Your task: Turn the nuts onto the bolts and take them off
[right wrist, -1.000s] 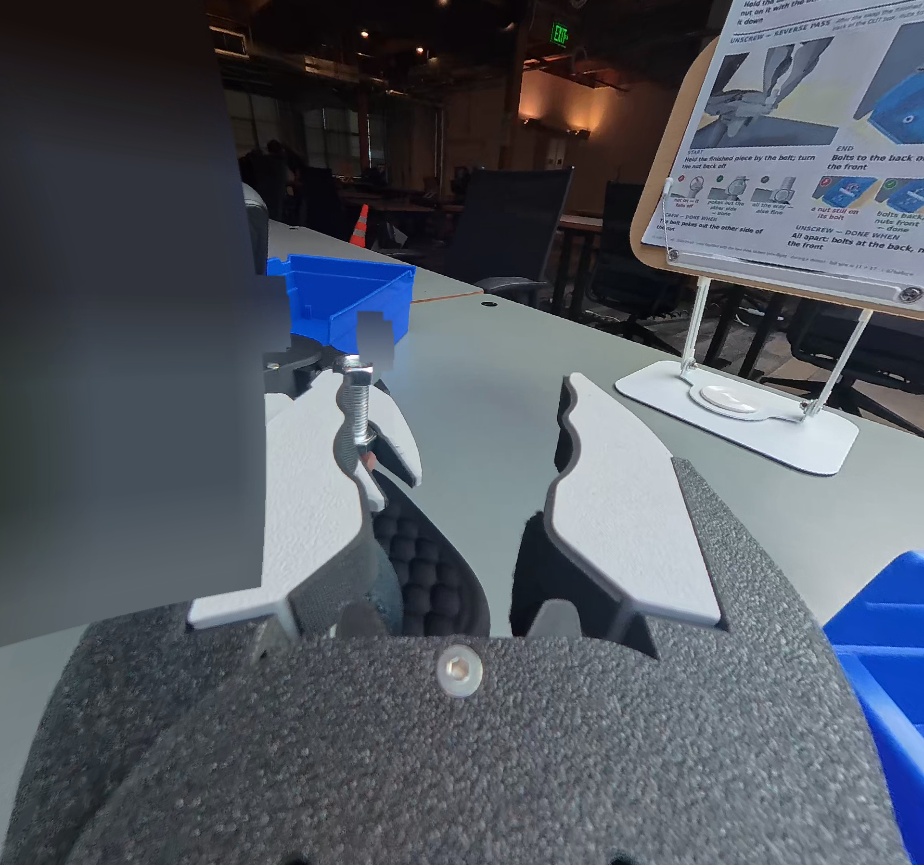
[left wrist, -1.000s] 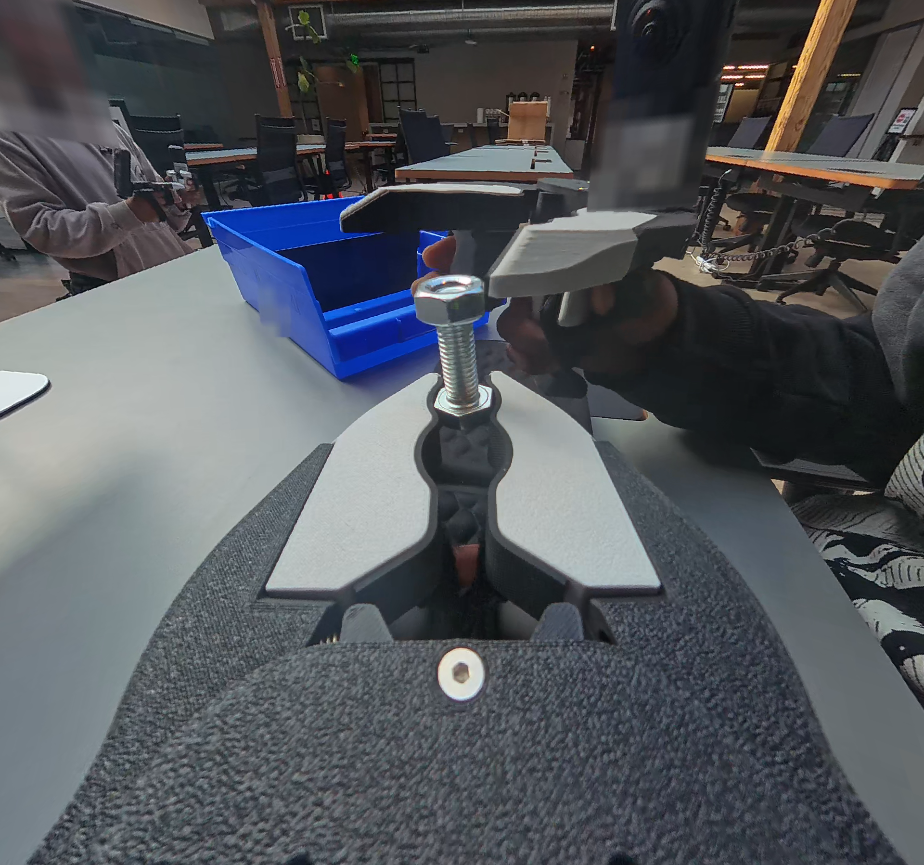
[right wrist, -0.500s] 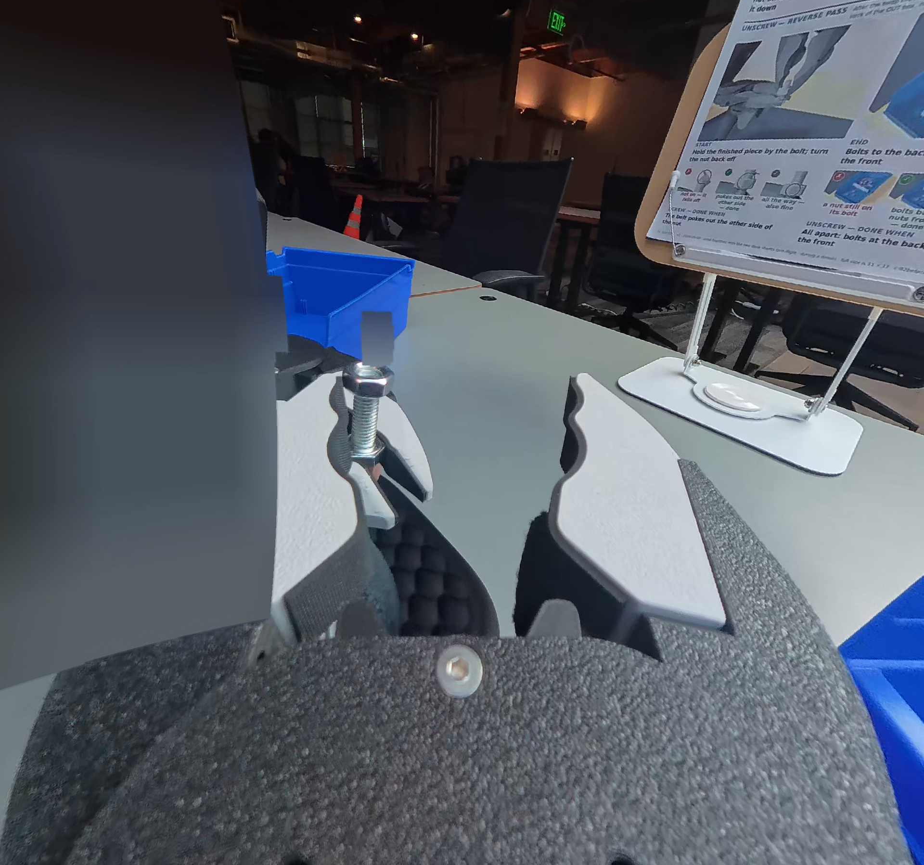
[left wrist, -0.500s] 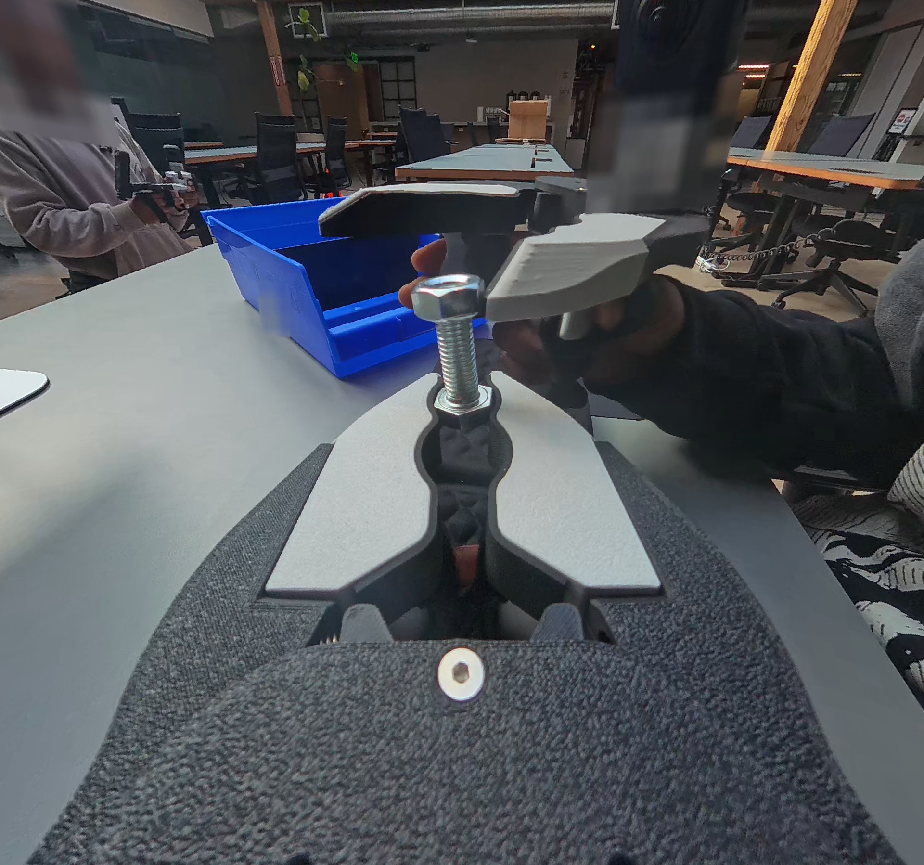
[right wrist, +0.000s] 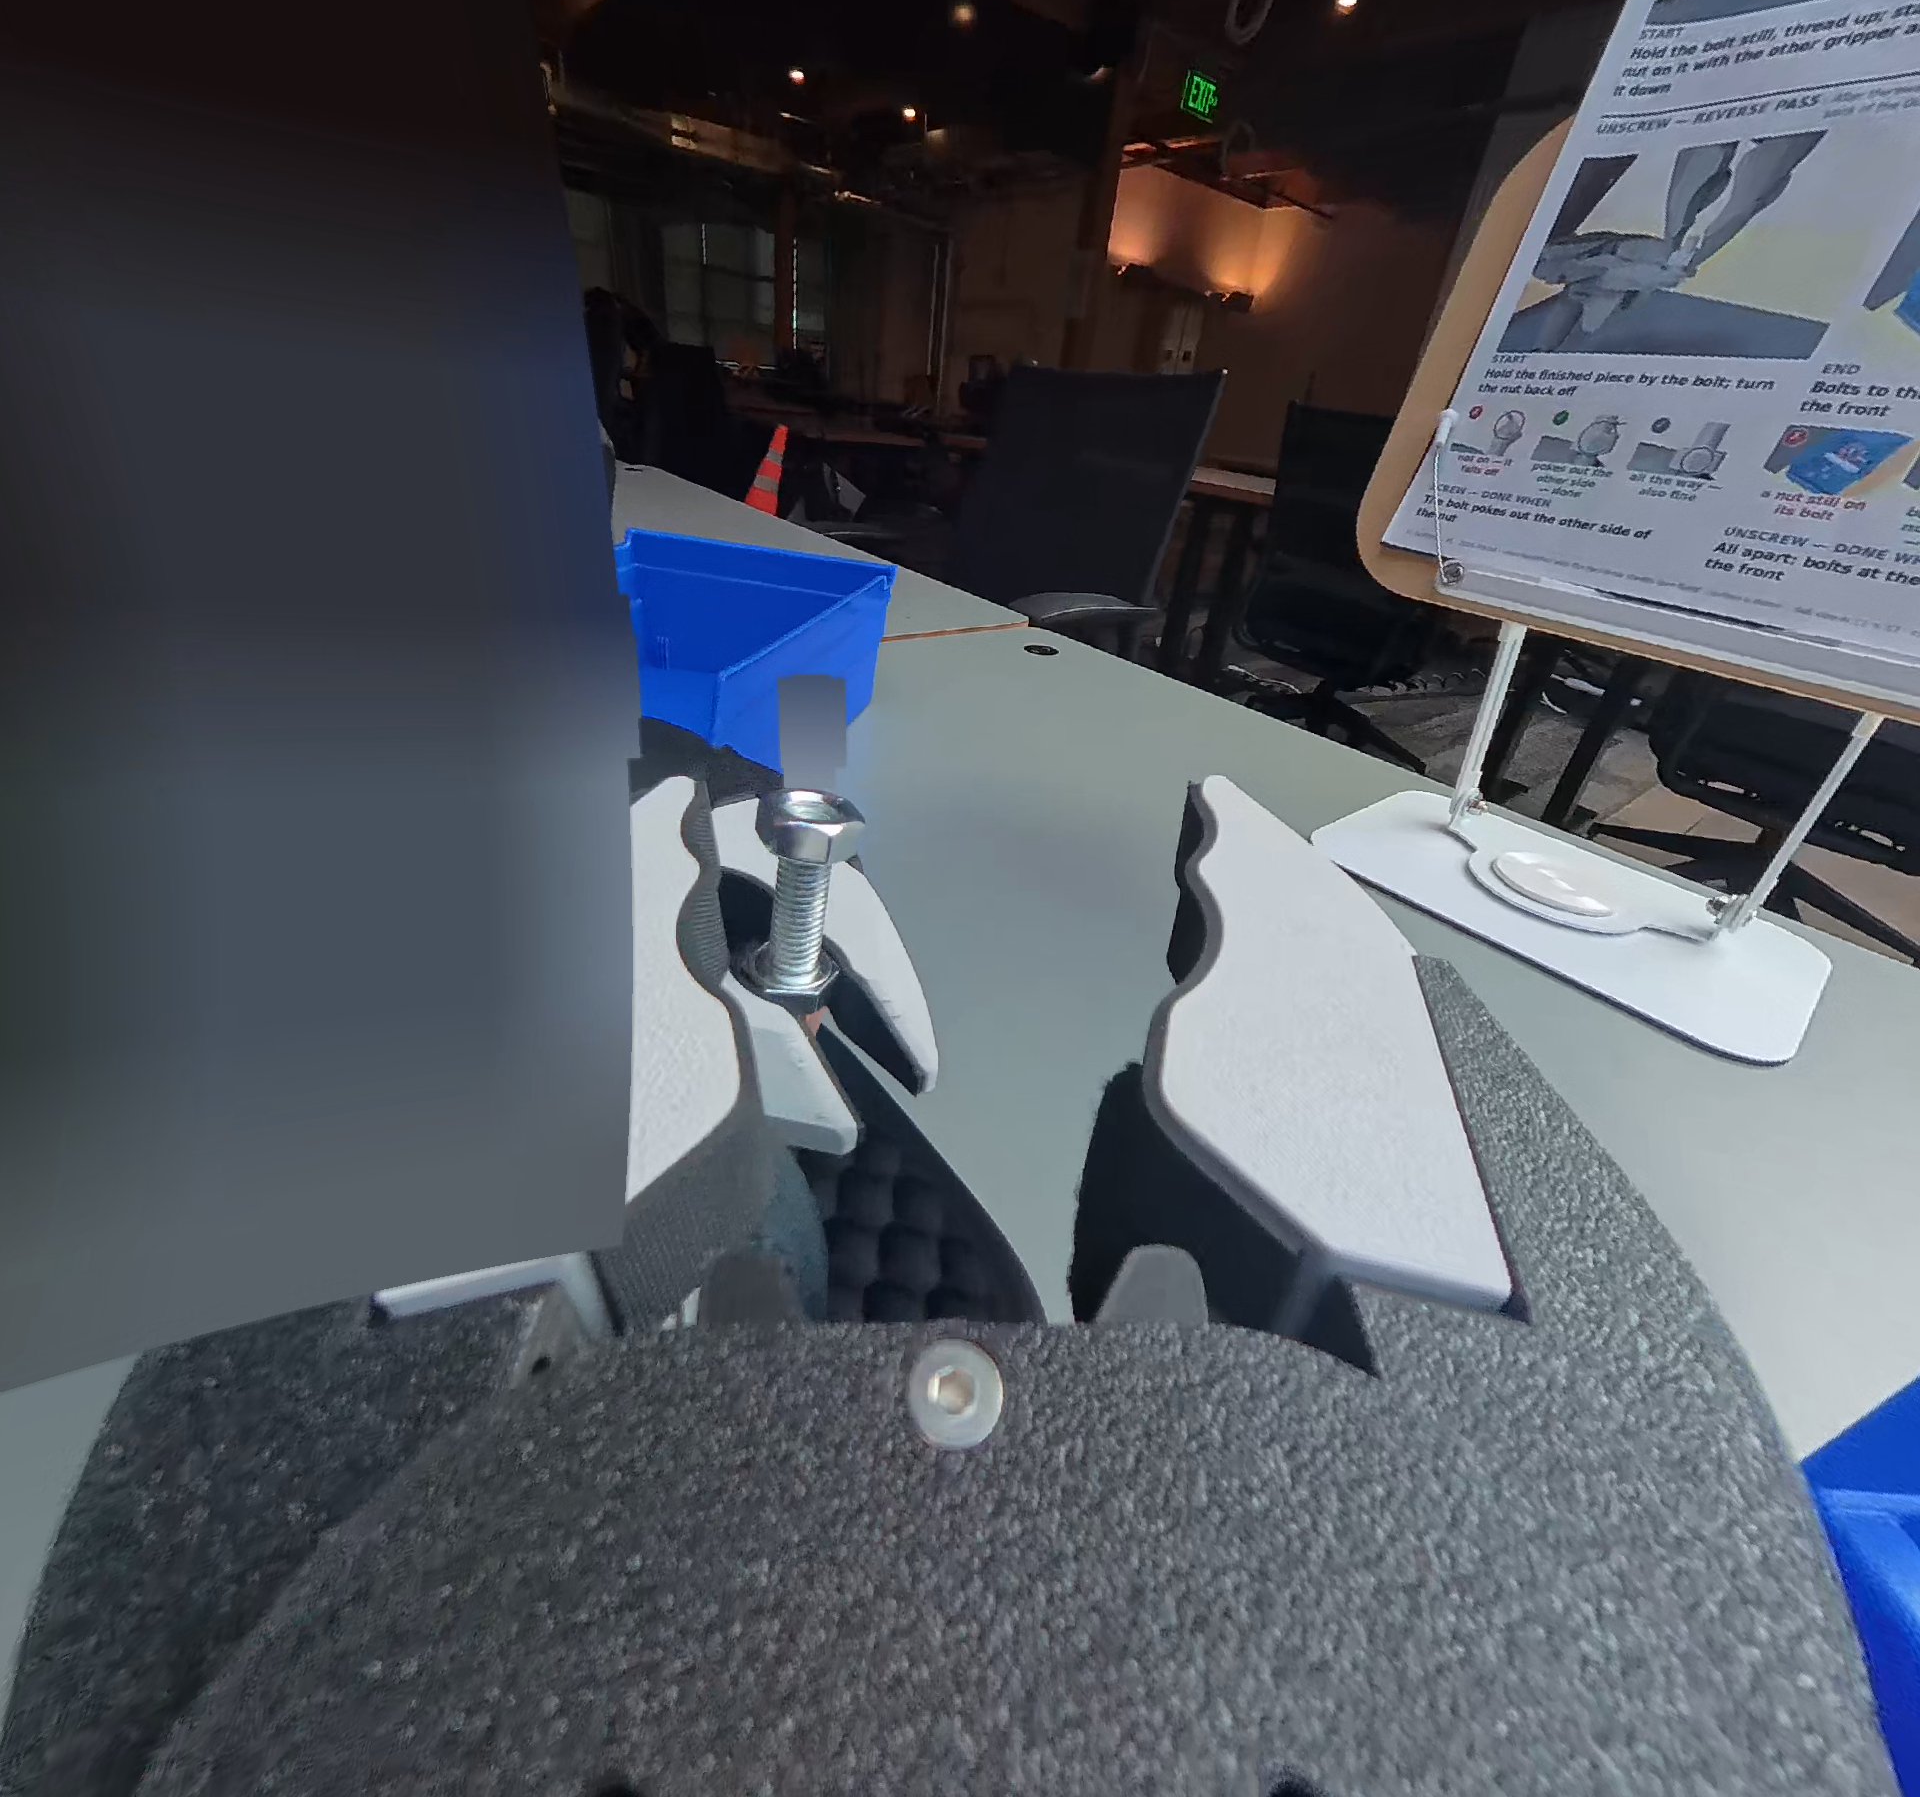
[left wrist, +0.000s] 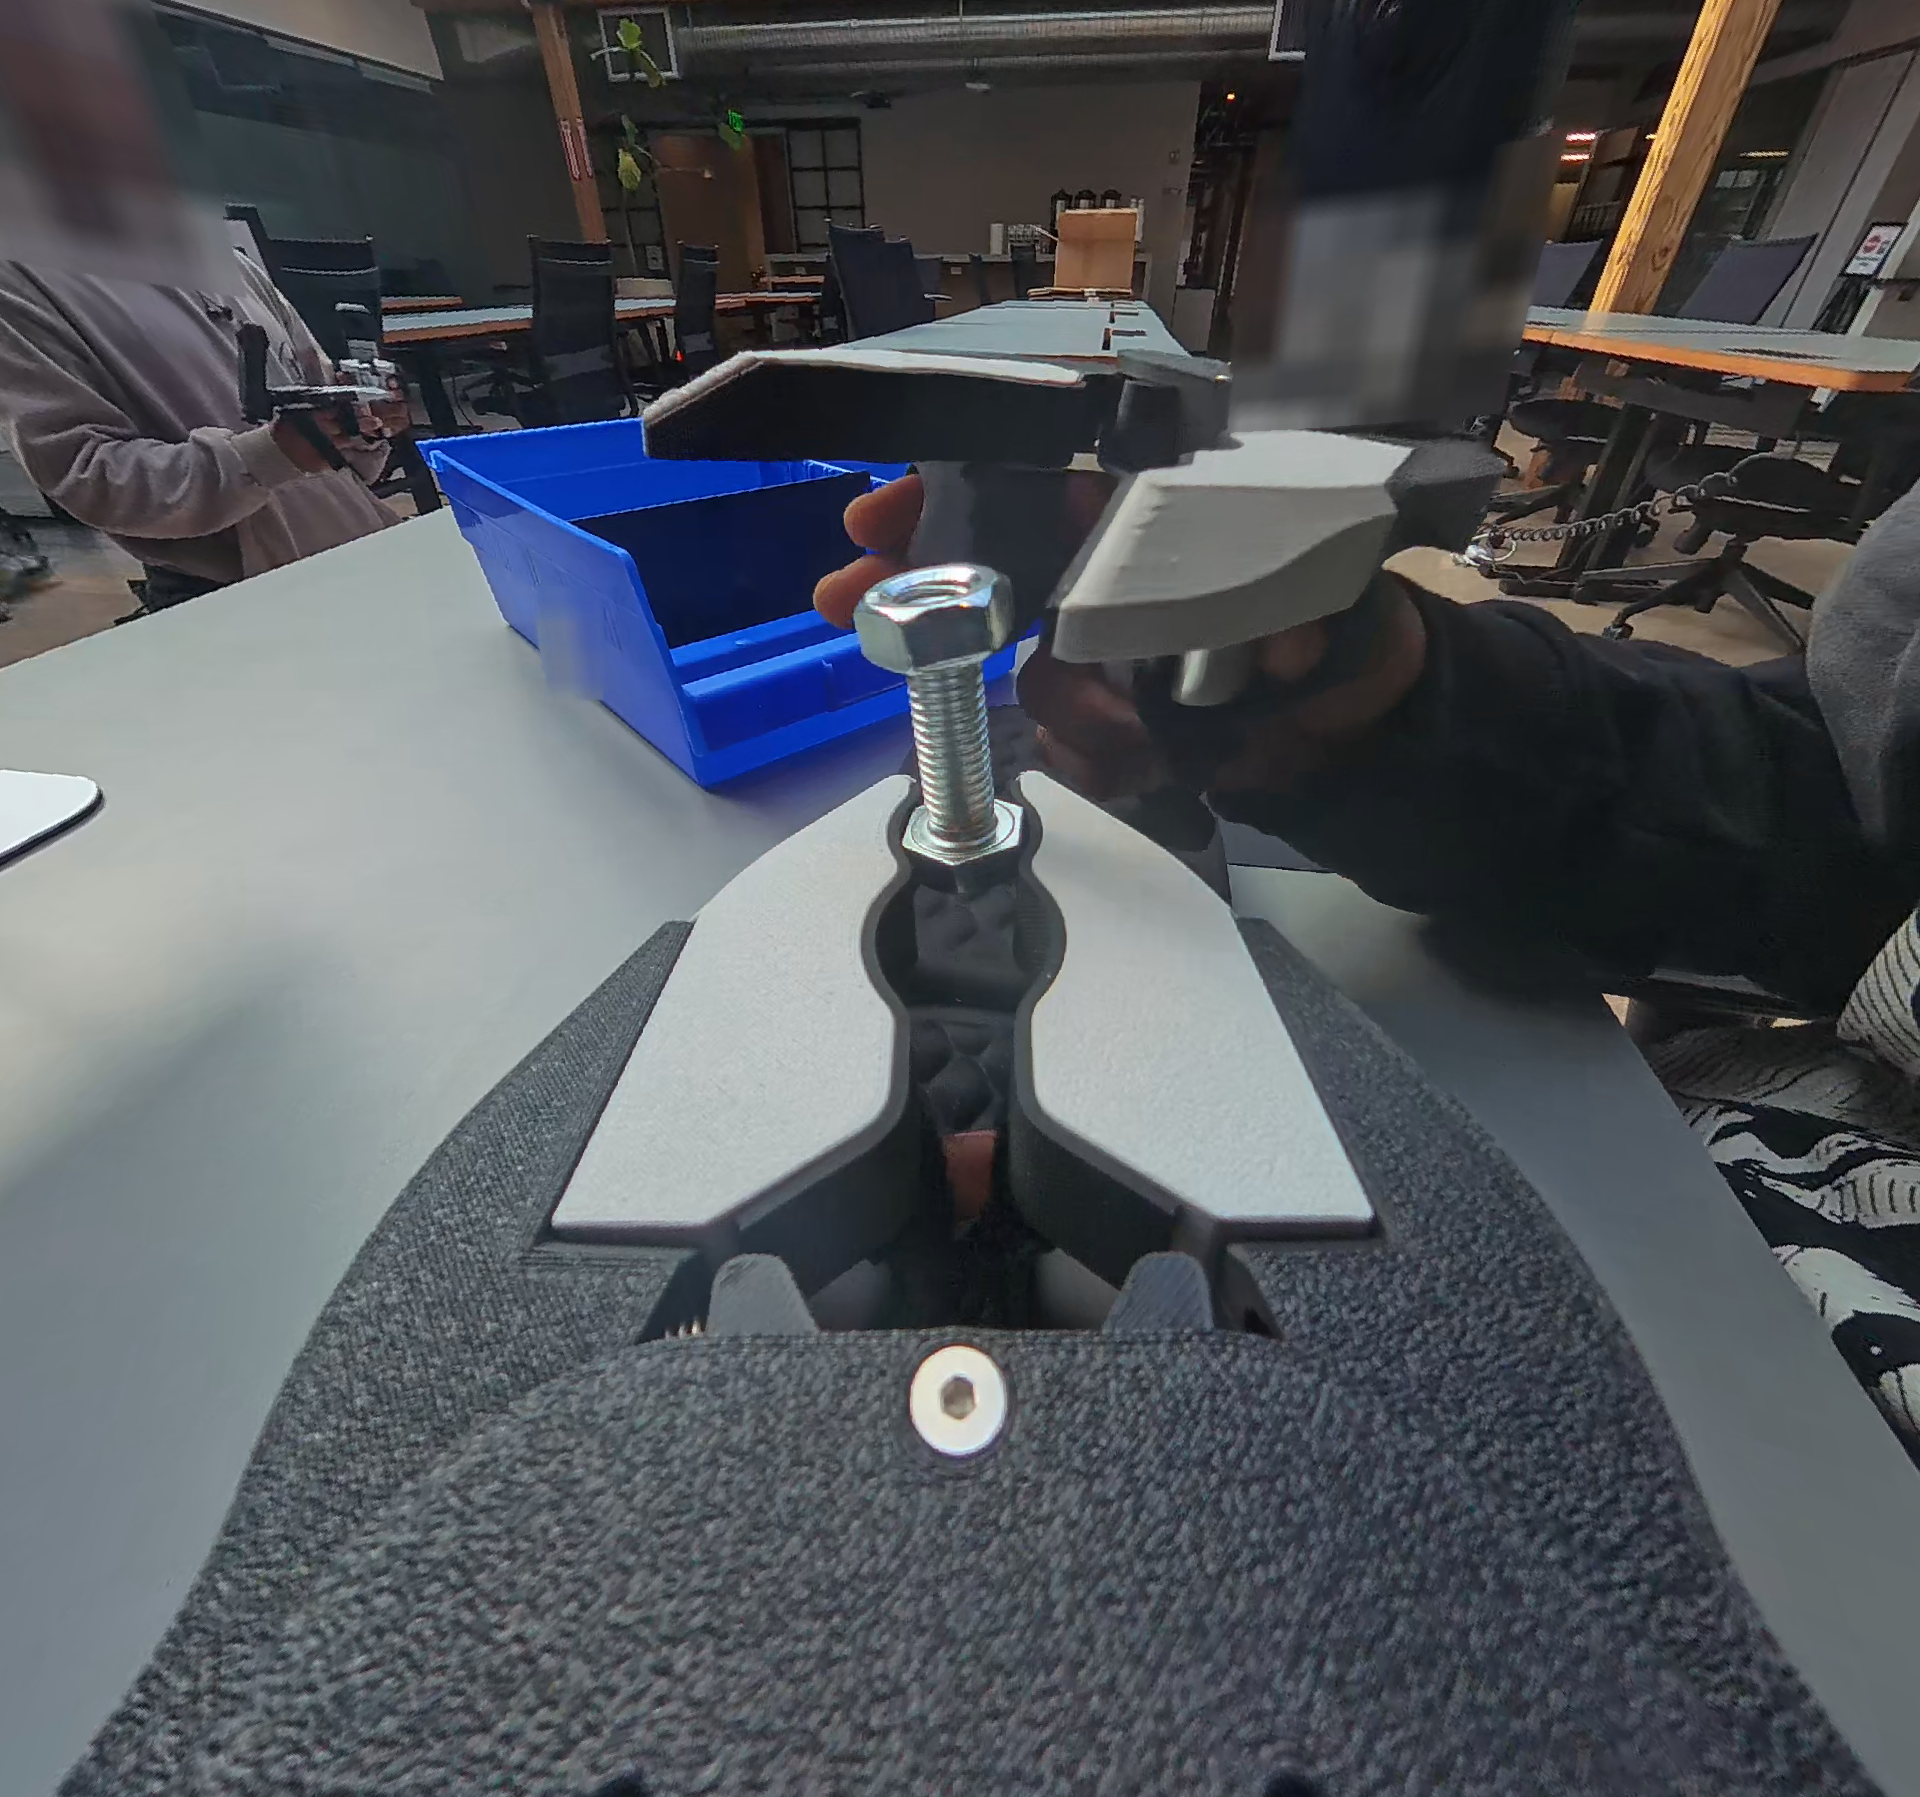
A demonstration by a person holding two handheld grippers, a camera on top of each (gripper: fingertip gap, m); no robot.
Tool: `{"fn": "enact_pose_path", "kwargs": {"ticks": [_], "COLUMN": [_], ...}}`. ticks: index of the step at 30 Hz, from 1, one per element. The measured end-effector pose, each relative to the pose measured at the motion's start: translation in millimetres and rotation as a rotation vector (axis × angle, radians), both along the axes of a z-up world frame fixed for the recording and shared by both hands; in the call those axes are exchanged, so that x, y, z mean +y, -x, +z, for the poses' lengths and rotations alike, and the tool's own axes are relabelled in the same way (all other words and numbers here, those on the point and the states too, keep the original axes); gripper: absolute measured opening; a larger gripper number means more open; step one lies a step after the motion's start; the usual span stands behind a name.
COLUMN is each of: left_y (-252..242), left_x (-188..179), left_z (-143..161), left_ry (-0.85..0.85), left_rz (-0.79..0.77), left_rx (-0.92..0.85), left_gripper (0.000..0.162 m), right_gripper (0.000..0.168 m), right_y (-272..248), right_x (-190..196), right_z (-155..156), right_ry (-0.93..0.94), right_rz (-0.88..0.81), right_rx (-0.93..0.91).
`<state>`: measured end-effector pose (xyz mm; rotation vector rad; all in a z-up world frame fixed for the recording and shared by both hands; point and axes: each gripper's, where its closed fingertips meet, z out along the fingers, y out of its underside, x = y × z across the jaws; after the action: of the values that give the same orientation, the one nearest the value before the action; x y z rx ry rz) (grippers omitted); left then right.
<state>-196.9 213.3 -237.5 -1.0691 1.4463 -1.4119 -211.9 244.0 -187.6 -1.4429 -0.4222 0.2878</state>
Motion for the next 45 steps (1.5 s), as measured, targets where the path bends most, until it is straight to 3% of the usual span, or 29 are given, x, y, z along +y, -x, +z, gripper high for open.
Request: {"fn": "enact_pose_path", "kwargs": {"ticks": [12,21,35,45], "left_y": [0,0,0,0], "left_x": [1,0,1,0], "left_z": [1,0,0,0], "left_ry": [0.002,-0.002,-0.001,-0.008], "left_rz": [0.001,0.000,-0.001,-0.002], "left_rx": [-0.003,0.000,-0.001,0.001], "left_gripper": [0.014,0.014,0.014,0.014], "right_gripper": [0.079,0.082,0.079,0.081], "right_y": [-32,-4,-25,-4], "right_x": [-7,-1,-7,2], "right_z": [-4,3,-1,-1], "right_ry": [0.013,-0.007,0.010,0.013], "right_rz": [-0.098,-0.034,-0.086,-0.054], "right_rx": [0.030,-0.014,0.001,-0.027]}}
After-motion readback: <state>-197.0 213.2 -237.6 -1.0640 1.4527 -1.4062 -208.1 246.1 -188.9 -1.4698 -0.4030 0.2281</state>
